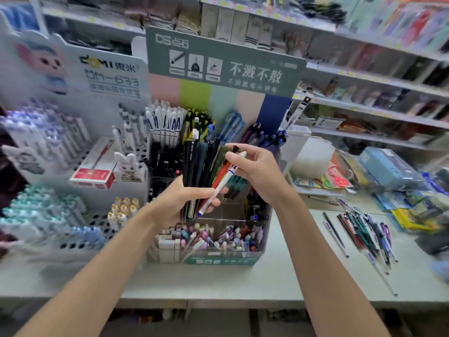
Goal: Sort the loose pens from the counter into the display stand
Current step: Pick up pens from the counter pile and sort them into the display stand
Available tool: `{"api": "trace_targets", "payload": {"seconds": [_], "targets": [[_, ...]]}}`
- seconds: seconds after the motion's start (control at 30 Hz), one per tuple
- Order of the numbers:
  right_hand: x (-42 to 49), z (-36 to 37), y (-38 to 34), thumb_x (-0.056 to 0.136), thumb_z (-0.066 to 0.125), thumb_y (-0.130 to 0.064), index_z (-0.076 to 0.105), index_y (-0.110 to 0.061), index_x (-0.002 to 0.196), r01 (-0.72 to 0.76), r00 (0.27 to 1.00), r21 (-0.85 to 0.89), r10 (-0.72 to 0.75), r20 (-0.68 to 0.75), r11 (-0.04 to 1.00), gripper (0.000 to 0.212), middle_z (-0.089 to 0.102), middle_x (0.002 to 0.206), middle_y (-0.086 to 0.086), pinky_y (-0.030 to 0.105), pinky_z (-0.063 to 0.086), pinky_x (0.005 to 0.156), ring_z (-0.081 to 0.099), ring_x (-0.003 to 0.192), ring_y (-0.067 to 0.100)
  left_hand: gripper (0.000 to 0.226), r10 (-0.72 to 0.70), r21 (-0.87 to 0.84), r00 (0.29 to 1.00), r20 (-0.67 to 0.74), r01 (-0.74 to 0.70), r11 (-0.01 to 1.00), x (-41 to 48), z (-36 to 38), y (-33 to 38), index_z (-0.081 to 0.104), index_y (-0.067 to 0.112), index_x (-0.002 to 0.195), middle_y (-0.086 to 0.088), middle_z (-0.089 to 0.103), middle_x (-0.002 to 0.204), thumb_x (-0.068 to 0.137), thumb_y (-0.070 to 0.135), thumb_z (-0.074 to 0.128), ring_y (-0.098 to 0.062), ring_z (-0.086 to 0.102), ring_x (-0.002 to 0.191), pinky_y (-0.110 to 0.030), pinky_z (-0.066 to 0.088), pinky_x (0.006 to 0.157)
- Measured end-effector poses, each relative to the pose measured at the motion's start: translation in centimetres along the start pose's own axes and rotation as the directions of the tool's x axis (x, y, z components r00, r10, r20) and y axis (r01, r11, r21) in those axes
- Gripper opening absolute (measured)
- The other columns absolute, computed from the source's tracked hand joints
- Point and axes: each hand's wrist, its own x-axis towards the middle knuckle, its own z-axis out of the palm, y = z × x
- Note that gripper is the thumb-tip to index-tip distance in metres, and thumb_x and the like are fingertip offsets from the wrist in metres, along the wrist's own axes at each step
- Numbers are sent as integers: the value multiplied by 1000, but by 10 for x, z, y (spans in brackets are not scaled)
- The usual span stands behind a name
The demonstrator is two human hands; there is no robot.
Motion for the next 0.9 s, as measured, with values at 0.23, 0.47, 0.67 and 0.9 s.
{"api": "trace_targets", "payload": {"seconds": [0.23, 0.47, 0.67, 0.9], "targets": [[-6, 3, -7, 89, 71, -25, 67, -23, 116, 42, 995, -182, -25, 94, 982, 27, 71, 99, -11, 17, 50, 87, 66, 95, 4, 42, -4, 169, 1000, 8, 3, 986, -9, -4, 2, 60, 9, 122, -12, 74, 105, 81, 11, 69, -19, 70, 79, -26, 55, 65], [-4, 8, -16, 89, 72, -19, 74, -15, 98, 60, 992, -300, -22, 127, 952, 11, 68, 77, -6, 12, 46, 69, 58, 66, 3, 36, 9, 134, 1000, 15, -11, 991, -16, -7, 1, 63, 5, 117, -12, 73, 104, 82, 8, 68, -18, 69, 79, -27, 55, 66], [6, 12, -9, 94, 63, -9, 63, -11, 119, 194, 942, -155, -228, -245, 969, 25, 70, 95, 4, 29, 58, 79, 68, 81, 8, 37, -31, 176, 997, -64, 42, 983, -22, -23, -7, 60, 5, 124, -12, 74, 110, 87, 9, 67, -20, 72, 88, -28, 56, 69], [11, 26, -22, 103, 33, 1, 46, -11, 124, 272, 923, 422, -110, -369, 865, 27, 55, 86, 7, 33, 57, 71, 62, 70, 19, 36, -14, 183, 992, -125, 37, 982, -35, -42, -13, 62, 6, 122, -13, 74, 108, 87, 6, 67, -23, 71, 85, -30, 57, 68]]}}
